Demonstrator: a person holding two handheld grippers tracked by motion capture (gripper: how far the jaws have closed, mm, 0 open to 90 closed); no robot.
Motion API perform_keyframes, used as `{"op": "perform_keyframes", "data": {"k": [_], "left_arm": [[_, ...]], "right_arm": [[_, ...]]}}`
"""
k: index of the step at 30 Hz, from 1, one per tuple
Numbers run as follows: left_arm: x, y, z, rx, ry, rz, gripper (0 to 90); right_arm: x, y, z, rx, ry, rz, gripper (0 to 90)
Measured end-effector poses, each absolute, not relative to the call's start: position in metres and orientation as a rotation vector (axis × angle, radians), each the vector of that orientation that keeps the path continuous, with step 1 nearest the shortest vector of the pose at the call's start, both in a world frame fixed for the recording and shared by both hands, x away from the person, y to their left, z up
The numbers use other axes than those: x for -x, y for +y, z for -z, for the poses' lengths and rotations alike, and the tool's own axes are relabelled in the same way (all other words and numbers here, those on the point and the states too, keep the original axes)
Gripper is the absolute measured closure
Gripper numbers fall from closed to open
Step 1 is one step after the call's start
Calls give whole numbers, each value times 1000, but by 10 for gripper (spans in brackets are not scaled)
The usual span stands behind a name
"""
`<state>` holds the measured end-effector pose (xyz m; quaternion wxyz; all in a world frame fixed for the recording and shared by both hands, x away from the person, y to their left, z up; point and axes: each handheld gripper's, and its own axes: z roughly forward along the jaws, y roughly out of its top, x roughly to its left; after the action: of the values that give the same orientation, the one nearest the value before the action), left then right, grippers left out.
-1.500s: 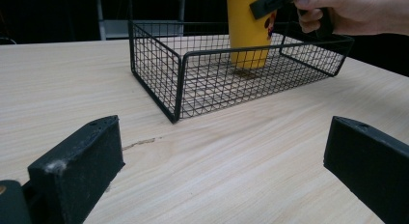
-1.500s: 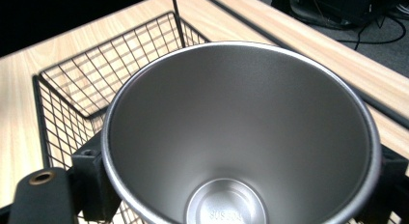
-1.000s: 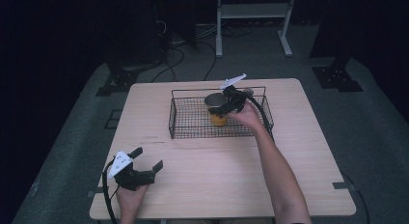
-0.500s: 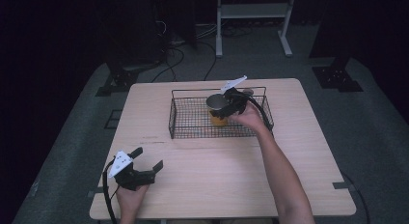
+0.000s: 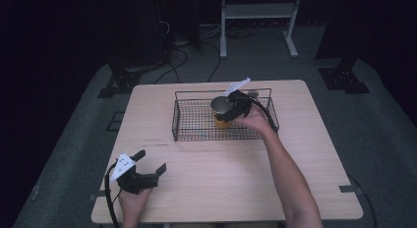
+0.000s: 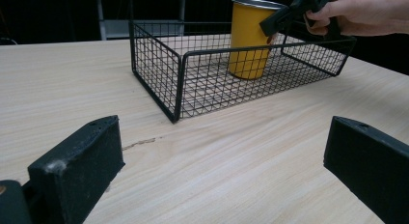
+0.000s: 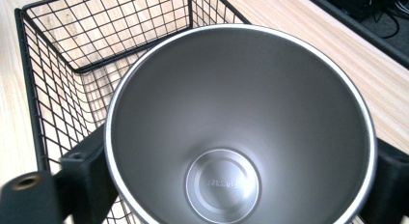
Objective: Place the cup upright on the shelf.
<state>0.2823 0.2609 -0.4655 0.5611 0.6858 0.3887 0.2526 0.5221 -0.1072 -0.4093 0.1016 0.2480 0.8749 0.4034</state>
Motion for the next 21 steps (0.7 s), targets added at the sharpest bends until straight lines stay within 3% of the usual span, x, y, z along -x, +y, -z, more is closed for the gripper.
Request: {"op": "perform_keyframes", "data": {"k": [5, 21], "left_arm": [[-282, 261, 466, -1615, 916, -596, 0], [-283, 261, 466, -1617, 918, -599, 0]], "right_arm": [[-521, -108, 408, -735, 2587, -1204, 23], [-516, -112, 401, -729, 2602, -1230, 0]]}}
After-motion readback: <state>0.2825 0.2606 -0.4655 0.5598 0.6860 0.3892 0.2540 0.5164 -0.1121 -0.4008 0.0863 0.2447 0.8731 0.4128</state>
